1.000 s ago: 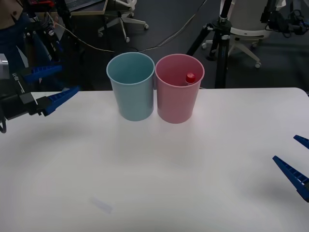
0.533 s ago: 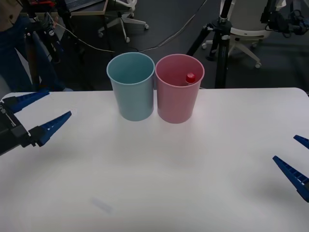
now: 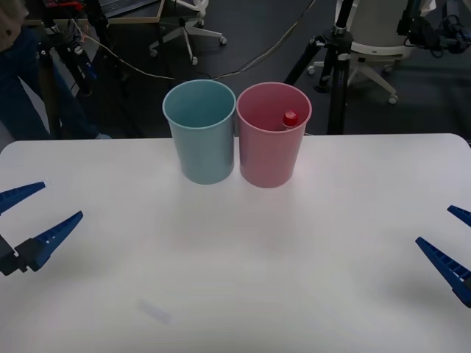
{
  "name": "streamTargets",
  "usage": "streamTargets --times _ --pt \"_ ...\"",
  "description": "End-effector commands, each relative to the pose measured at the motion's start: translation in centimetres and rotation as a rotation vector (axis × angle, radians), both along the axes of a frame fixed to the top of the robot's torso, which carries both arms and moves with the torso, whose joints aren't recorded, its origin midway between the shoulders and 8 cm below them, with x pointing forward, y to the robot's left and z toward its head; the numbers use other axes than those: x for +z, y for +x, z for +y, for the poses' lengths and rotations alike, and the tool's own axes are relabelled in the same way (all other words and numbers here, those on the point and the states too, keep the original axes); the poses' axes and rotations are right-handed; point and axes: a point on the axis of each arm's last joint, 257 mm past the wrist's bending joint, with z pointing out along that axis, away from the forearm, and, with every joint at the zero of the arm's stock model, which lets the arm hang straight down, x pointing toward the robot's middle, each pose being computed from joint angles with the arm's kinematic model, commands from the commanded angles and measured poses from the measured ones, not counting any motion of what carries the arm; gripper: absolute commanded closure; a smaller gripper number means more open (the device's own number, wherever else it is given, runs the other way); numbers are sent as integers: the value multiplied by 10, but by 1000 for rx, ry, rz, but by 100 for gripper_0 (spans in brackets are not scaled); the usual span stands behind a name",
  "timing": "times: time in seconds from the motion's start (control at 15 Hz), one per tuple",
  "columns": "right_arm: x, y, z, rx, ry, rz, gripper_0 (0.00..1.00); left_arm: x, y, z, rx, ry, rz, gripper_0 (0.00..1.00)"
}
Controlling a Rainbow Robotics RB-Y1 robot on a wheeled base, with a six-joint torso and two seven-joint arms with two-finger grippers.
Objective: Grasp the object on the table and drop it into the matching bin: aluminum can to the light blue bin, PET bottle to the pink bin.
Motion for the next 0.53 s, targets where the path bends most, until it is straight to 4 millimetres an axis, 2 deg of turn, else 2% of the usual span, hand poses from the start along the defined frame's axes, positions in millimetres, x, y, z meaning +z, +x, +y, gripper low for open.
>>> streamTargets --times 0.07,0.33,0.53 --pt "0 0 0 0 0 0 0 -8 -11 3 0 3 12 0" --pt "0 0 0 0 0 0 0 -21 -28 7 8 -8 39 0" --pt "0 0 0 0 0 0 0 -21 -28 7 8 -8 39 0"
